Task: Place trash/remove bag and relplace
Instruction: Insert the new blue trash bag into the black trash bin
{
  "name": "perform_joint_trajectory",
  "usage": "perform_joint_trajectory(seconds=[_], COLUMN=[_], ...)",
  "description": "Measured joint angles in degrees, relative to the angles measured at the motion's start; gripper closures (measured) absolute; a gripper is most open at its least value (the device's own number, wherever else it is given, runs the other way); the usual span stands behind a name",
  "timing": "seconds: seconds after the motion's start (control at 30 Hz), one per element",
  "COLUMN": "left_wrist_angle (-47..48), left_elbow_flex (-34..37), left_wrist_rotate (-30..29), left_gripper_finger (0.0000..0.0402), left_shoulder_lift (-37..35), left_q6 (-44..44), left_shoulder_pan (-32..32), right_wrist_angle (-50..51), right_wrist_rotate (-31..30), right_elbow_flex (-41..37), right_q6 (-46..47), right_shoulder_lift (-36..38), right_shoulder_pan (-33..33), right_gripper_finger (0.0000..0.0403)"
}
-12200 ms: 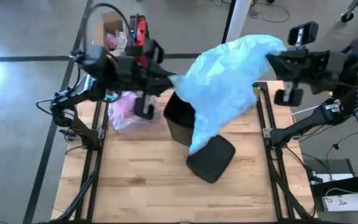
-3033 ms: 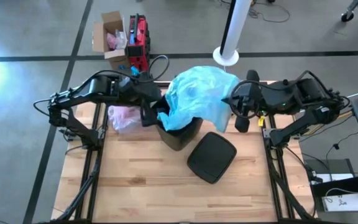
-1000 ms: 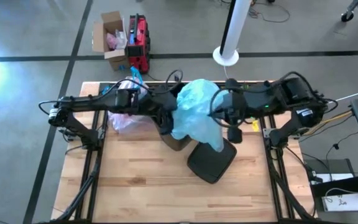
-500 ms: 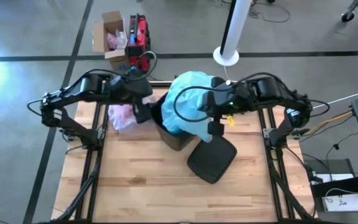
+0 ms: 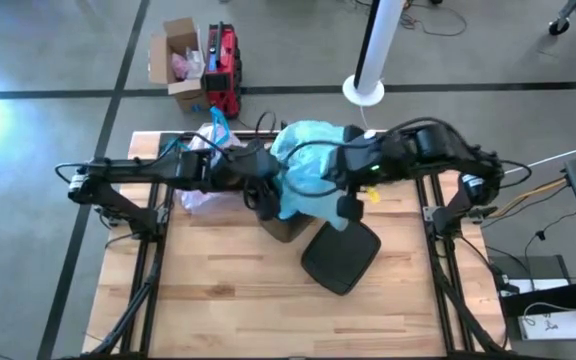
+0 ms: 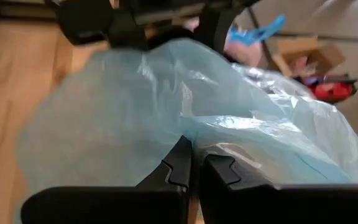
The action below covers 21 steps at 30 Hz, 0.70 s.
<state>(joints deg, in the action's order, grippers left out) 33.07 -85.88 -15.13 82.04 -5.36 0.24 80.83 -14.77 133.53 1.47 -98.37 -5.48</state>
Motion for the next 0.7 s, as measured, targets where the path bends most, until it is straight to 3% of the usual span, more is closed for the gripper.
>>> perform_joint_trajectory(seconds=[0.2,0.4,0.57,0.7], left_wrist_angle=[10.69,17.69,16.13,10.98], left_elbow_flex=[-1.82,-9.76,-11.82,-7.78], left_wrist_rotate=[-0.33,-2.42,-9.39,-10.36], left_gripper_finger=[0.0132,0.0132,0.0132,0.0132], left_shoulder_lift=[-0.29,-2.17,-2.69,-1.08], left_q6=[0.58,1.99,4.08,3.03], left_shoulder_pan=[-0.10,-0.10,0.34,1.10], right_wrist_angle=[0.24,-3.22,-3.80,-7.29], right_wrist_rotate=[0.25,-0.06,-0.23,-0.25], right_elbow_flex=[-0.06,-0.44,-0.40,1.27], right_q6=[-1.09,-3.01,-2.98,-3.09], right_shoulder_lift=[-1.06,-2.05,-1.63,-1.15], right_shoulder_pan=[0.00,0.00,-0.20,-0.66], right_gripper_finger=[0.0403,0.0403,0.0403,0.0403])
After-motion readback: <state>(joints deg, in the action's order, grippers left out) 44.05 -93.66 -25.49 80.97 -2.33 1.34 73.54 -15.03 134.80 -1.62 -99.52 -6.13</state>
